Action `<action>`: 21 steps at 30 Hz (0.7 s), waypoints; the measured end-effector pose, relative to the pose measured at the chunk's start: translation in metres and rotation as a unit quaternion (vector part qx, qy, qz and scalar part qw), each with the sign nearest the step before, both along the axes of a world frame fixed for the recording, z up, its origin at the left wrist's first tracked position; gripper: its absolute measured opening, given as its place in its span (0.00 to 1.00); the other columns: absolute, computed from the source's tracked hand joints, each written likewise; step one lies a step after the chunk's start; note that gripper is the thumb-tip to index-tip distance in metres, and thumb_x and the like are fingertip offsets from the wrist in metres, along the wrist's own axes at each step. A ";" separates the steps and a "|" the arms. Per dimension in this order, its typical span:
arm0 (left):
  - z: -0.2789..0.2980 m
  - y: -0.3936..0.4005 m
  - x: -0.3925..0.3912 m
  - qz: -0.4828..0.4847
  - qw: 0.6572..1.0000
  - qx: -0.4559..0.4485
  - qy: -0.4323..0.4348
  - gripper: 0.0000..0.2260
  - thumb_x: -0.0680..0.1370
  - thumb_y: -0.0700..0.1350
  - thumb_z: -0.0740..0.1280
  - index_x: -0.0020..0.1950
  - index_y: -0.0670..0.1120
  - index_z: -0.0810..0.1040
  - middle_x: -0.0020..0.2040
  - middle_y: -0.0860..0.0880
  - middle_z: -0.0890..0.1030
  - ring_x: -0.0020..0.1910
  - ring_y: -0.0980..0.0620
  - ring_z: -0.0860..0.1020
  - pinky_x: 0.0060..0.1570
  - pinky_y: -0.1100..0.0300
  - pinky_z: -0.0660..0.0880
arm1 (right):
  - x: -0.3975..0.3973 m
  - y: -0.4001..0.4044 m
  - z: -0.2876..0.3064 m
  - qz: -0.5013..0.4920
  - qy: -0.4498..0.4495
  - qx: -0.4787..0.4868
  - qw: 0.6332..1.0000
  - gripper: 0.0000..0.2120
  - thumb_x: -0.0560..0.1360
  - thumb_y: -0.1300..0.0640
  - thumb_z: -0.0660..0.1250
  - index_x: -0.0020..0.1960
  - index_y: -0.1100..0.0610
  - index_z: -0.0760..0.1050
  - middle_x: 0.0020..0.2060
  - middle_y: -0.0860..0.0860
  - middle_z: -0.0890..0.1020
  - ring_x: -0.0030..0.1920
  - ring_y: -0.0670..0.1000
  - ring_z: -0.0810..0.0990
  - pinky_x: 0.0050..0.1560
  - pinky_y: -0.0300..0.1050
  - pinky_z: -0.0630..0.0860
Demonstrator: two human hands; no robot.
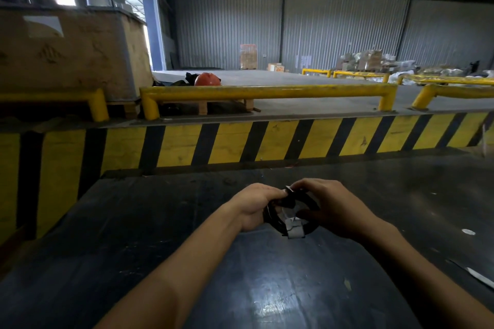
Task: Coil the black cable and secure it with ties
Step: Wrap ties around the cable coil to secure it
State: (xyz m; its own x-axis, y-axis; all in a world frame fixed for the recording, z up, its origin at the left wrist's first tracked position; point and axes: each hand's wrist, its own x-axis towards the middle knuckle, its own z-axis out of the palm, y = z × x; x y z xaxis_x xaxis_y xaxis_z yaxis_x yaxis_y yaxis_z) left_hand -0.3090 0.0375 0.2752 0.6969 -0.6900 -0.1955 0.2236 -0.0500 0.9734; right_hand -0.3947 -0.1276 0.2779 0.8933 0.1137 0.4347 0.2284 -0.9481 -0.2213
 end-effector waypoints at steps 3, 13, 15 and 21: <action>-0.002 -0.001 0.001 0.012 0.999 0.007 0.030 0.09 0.78 0.41 0.63 0.53 0.37 0.78 0.48 0.42 0.77 0.32 0.56 0.72 0.33 0.65 0.71 | 0.001 0.004 -0.007 -0.002 -0.046 -0.008 0.999 0.19 0.69 0.54 0.73 0.58 0.49 0.75 0.54 0.47 0.83 0.52 0.47 0.81 0.47 0.39 0.78; -0.003 0.005 0.003 -0.008 0.999 -0.023 0.034 0.15 0.78 0.40 0.62 0.62 0.33 0.75 0.54 0.38 0.77 0.35 0.55 0.72 0.37 0.63 0.70 | 0.003 0.012 -0.020 0.021 -0.180 0.109 0.977 0.08 0.71 0.62 0.72 0.50 0.58 0.82 0.46 0.54 0.86 0.44 0.49 0.84 0.45 0.35 0.79; -0.004 0.008 0.003 -0.021 0.999 -0.031 0.028 0.16 0.78 0.40 0.63 0.63 0.33 0.74 0.56 0.38 0.76 0.35 0.55 0.72 0.39 0.62 0.69 | 0.001 0.012 -0.024 0.027 -0.191 0.140 0.971 0.08 0.71 0.63 0.71 0.50 0.59 0.82 0.48 0.54 0.86 0.46 0.46 0.82 0.48 0.24 0.74; -0.023 0.011 0.005 -0.019 0.999 -0.001 0.037 0.14 0.78 0.39 0.64 0.61 0.35 0.76 0.47 0.43 0.78 0.33 0.56 0.72 0.36 0.63 0.72 | -0.006 0.012 -0.051 0.064 -0.160 0.092 0.981 0.10 0.71 0.58 0.70 0.52 0.55 0.82 0.57 0.50 0.81 0.51 0.44 0.82 0.49 0.30 0.77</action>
